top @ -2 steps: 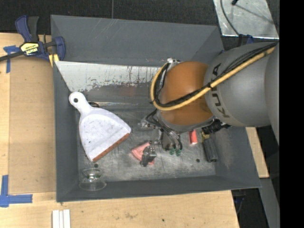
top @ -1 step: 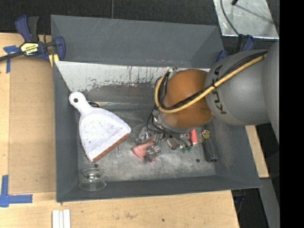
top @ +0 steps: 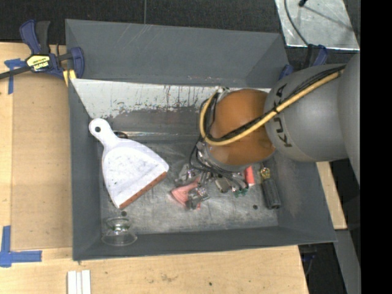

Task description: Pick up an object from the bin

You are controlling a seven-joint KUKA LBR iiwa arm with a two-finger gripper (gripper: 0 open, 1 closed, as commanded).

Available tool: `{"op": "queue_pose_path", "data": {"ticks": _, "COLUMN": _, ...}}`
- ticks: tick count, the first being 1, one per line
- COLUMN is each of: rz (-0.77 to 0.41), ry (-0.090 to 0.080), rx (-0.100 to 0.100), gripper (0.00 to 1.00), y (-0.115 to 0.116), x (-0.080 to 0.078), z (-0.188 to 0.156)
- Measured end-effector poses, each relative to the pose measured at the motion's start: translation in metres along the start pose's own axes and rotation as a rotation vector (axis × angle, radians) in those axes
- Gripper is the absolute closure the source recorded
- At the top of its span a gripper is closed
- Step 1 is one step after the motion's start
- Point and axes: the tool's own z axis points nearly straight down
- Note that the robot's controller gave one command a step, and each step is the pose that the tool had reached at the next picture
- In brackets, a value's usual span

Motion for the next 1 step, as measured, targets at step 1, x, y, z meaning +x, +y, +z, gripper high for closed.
{"op": "queue_pose_path", "data": {"ticks": 1, "rz": 0.014, "ry": 0.003, "rx": 0.007, "gripper": 1.0, "y": 0.0073, "x": 0.0055, "z": -0.0755}}
